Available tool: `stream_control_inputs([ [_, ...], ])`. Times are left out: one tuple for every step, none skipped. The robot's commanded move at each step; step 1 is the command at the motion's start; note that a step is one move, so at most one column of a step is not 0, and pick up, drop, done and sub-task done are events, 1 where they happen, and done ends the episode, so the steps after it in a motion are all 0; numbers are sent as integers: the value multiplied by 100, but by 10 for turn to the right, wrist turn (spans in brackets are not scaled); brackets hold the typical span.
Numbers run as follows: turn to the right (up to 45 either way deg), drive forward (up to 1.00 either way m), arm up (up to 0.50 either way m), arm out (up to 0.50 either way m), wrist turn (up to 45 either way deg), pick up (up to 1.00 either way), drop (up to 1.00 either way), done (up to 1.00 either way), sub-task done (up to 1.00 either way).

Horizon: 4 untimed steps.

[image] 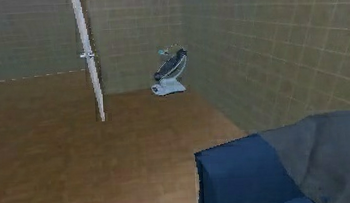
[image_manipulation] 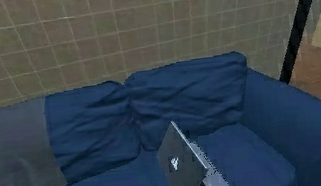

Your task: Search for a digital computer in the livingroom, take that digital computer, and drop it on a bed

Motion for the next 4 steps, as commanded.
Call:
stream_control_inputs([
  [-450, 0, 0, 0, 0, 0, 0, 0, 0],
  [-450, 0, 0, 0, 0, 0, 0, 0, 0],
  [-180, 0, 0, 0, 0, 0, 0, 0, 0],
  [0, 20, 0, 0, 0, 0, 0, 0, 0],
])
